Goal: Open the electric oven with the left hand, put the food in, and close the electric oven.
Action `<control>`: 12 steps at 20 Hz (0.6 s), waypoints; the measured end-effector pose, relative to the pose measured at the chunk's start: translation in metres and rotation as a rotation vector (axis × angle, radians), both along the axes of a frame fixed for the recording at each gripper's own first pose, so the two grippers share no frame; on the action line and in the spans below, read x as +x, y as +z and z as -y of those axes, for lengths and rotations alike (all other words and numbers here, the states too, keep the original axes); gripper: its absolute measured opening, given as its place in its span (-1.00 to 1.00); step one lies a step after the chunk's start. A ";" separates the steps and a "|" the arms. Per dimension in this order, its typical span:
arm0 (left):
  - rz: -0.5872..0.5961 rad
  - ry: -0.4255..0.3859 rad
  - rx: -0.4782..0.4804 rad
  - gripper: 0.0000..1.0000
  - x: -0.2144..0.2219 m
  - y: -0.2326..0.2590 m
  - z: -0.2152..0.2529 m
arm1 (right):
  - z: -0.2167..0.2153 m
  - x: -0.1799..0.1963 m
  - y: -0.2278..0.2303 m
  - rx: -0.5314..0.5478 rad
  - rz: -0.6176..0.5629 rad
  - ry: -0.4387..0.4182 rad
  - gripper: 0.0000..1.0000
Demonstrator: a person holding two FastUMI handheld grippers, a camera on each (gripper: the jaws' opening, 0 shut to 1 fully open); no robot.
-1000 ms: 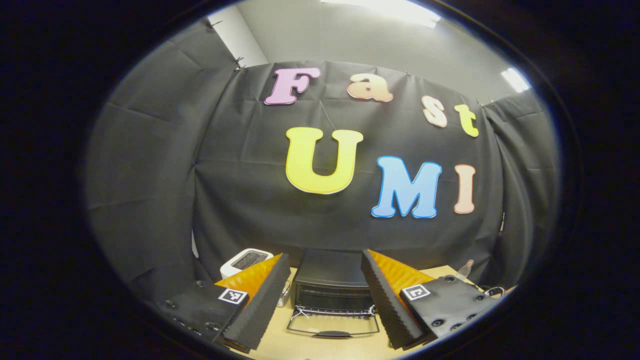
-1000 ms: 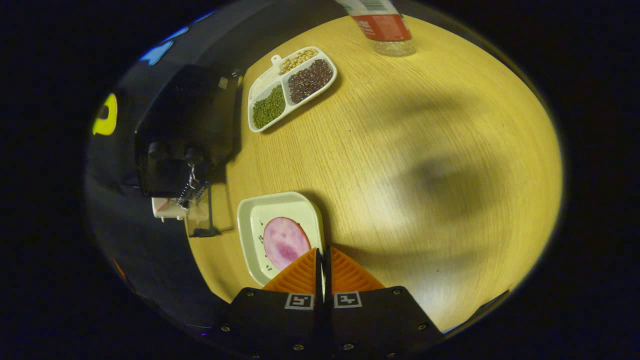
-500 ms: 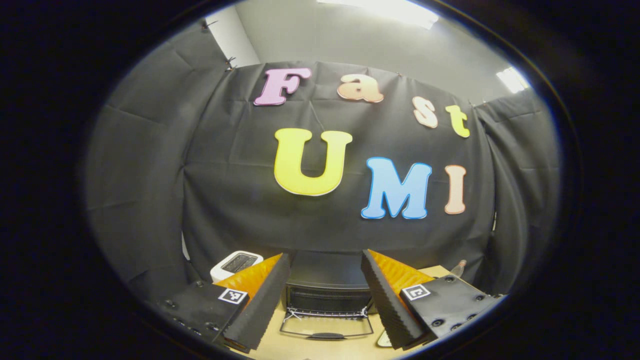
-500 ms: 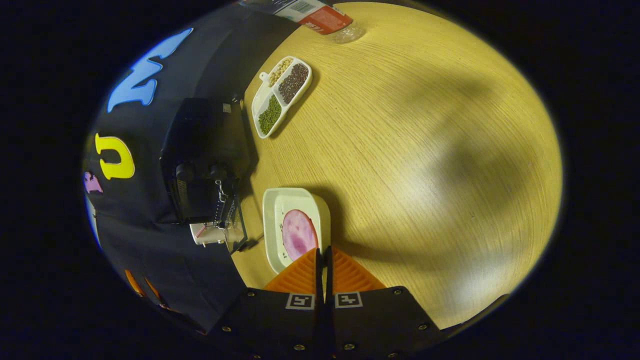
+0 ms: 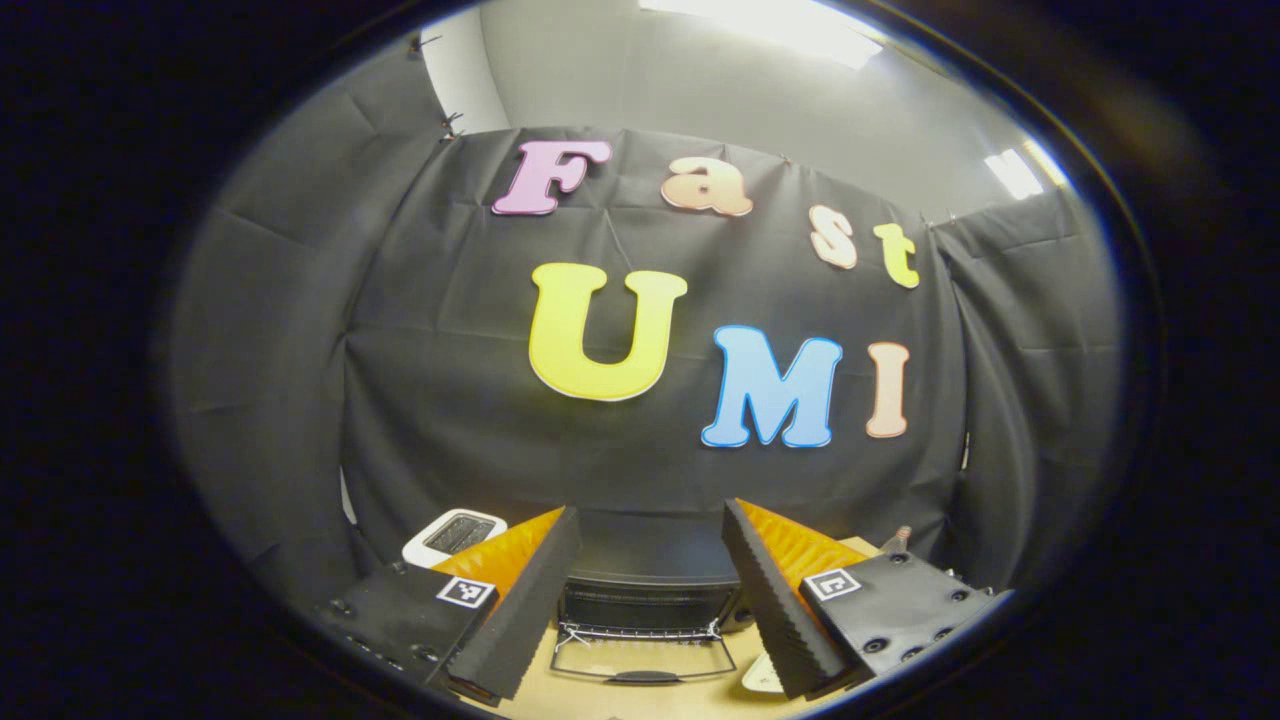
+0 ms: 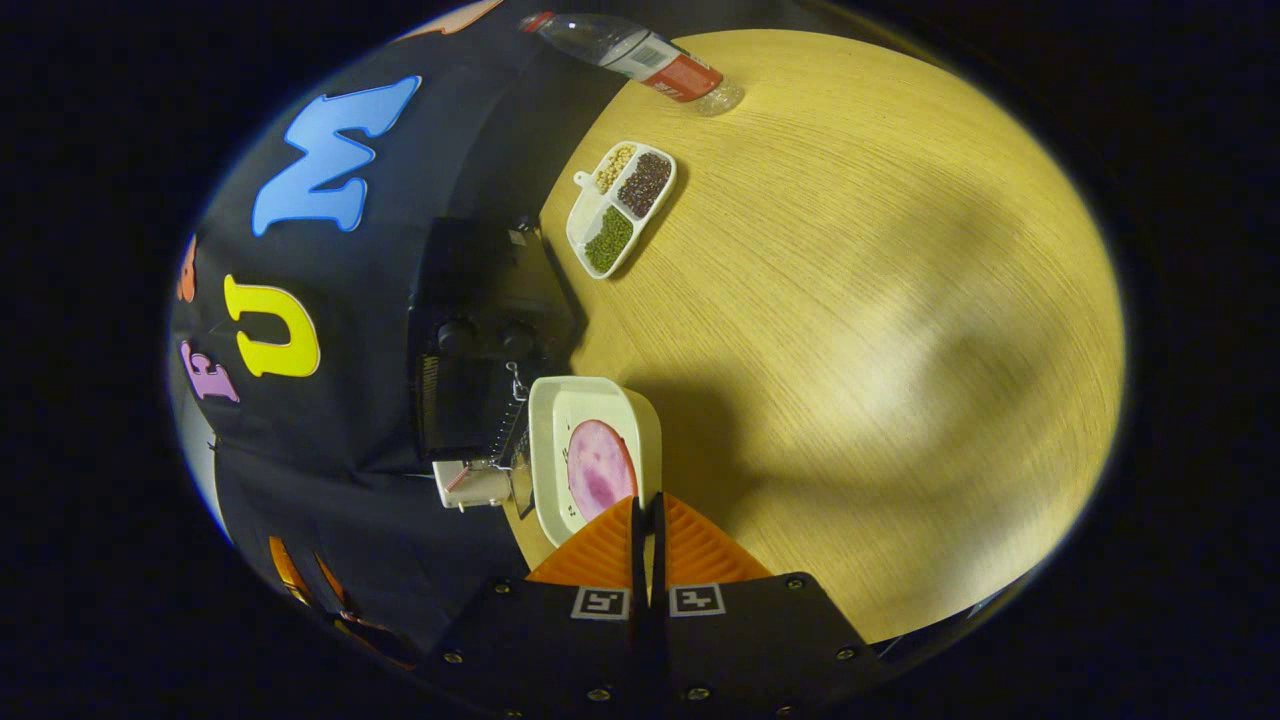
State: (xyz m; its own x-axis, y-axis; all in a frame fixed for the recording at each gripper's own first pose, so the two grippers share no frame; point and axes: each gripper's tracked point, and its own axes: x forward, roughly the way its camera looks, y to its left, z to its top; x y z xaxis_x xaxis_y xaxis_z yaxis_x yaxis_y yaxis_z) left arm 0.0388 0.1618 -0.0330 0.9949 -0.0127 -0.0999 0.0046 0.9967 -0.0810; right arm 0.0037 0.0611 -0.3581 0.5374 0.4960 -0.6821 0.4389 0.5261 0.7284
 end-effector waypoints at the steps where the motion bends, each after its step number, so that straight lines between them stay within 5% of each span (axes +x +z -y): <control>1: 0.004 -0.005 0.000 1.00 -0.001 0.001 -0.002 | -0.008 -0.002 0.006 0.005 0.011 -0.013 -0.99; 11: 0.014 0.021 0.001 1.00 -0.020 0.003 -0.051 | -0.095 0.029 0.039 0.062 0.063 -0.195 -0.99; 12: 0.016 0.029 0.001 0.82 -0.023 0.005 -0.058 | -0.103 0.035 0.039 0.058 0.066 -0.213 -1.00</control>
State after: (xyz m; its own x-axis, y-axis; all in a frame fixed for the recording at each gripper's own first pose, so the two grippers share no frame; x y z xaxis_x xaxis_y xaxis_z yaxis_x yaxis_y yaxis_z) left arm 0.0162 0.2195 -0.0283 0.9963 0.0166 -0.0840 -0.0234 0.9965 -0.0801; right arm 0.0388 0.1637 -0.3196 0.6765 0.4041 -0.6156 0.4861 0.3829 0.7855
